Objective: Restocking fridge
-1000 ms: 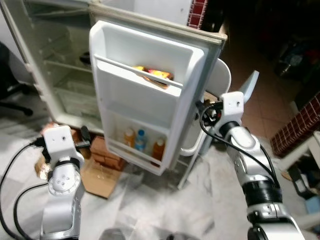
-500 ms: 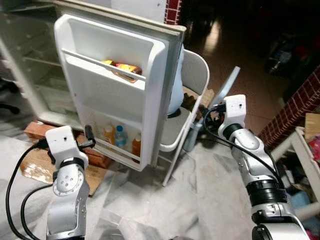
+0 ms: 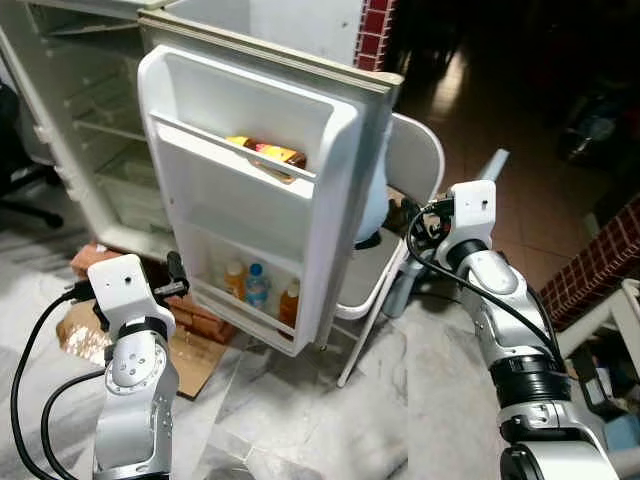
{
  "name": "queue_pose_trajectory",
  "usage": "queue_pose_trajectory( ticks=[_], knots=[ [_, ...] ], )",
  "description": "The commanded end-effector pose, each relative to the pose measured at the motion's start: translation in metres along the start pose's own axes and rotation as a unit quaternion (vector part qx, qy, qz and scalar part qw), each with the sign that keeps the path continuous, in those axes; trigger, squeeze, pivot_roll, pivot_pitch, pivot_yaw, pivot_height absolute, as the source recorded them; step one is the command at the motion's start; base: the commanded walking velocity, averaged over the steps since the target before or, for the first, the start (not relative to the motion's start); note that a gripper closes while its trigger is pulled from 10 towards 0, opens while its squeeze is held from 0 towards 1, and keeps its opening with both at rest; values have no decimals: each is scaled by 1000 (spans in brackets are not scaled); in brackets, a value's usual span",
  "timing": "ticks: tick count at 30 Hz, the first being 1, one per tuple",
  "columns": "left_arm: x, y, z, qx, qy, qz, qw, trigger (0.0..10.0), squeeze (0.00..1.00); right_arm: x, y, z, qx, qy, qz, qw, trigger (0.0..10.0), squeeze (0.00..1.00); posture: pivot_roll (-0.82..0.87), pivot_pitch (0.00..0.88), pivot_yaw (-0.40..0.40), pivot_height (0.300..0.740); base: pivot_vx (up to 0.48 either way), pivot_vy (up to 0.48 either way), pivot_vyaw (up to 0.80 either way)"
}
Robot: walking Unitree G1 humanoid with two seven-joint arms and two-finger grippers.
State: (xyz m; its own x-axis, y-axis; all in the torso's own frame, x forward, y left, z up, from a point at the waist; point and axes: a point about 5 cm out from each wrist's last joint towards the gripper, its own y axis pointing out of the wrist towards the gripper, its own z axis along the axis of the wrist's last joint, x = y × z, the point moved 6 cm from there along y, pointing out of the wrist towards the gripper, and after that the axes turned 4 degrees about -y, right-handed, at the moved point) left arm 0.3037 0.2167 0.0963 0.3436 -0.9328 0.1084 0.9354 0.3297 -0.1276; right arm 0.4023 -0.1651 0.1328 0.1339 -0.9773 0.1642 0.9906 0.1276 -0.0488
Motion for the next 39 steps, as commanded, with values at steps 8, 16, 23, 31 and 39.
queue_pose_trajectory(
  ticks=[8,16,23,31,39],
  knots=[
    [-10,0,-7,-12,-5,16,1000,10000,0,3,23,23,18,7,-46,999,10000,0,121,0,-89,740,0,0,0],
    [-10,3,-8,-14,-13,21,1000,10000,0,-62,48,62,44,107,54,992,10000,0,131,0,-95,740,0,0,0],
    [-38,-4,-40,-83,-44,76,993,10000,0,-140,9,88,76,189,324,924,10000,0,131,0,-104,740,0,0,0],
    [-77,-25,-78,-177,-44,119,976,10000,0,-99,10,12,-21,55,277,959,10000,0,138,0,-99,740,0,0,0],
    [-105,-50,-123,-257,-54,136,955,10000,0,-64,30,-4,-79,-20,195,977,10000,0,143,0,-97,740,0,0,0]
  ],
)
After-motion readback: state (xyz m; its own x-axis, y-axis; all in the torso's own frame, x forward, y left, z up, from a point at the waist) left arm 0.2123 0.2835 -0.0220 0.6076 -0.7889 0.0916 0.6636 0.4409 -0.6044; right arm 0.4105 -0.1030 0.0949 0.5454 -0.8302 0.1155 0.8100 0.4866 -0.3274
